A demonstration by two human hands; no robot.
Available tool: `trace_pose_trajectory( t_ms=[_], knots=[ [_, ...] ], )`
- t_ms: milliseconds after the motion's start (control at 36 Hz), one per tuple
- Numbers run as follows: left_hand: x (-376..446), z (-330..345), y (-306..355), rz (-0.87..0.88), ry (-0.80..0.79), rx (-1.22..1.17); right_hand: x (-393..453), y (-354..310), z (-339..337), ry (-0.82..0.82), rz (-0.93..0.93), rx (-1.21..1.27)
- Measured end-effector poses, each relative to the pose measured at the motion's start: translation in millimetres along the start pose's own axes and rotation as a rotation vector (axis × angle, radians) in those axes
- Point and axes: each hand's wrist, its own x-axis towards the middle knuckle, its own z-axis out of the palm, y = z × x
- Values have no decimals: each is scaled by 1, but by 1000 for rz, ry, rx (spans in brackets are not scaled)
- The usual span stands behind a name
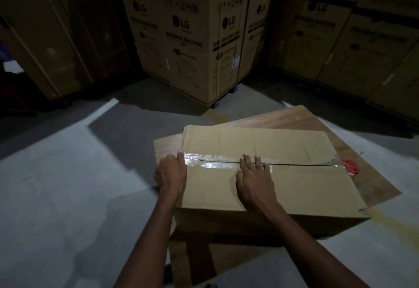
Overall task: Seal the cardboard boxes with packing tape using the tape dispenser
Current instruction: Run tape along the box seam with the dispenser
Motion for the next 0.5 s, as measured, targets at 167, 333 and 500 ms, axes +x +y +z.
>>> trace_pose_trajectory(
  t_ms=[167, 333, 500],
  knots=[
    [-45, 7, -2, -13, -36, 163, 9, 2, -7, 3, -1, 19],
    [-81, 6, -9, -96, -18, 67, 8, 9, -4, -10, -45, 81],
    [-85, 3, -6, -116, -69, 58, 5, 15, -7, -25, -86, 105]
  ],
)
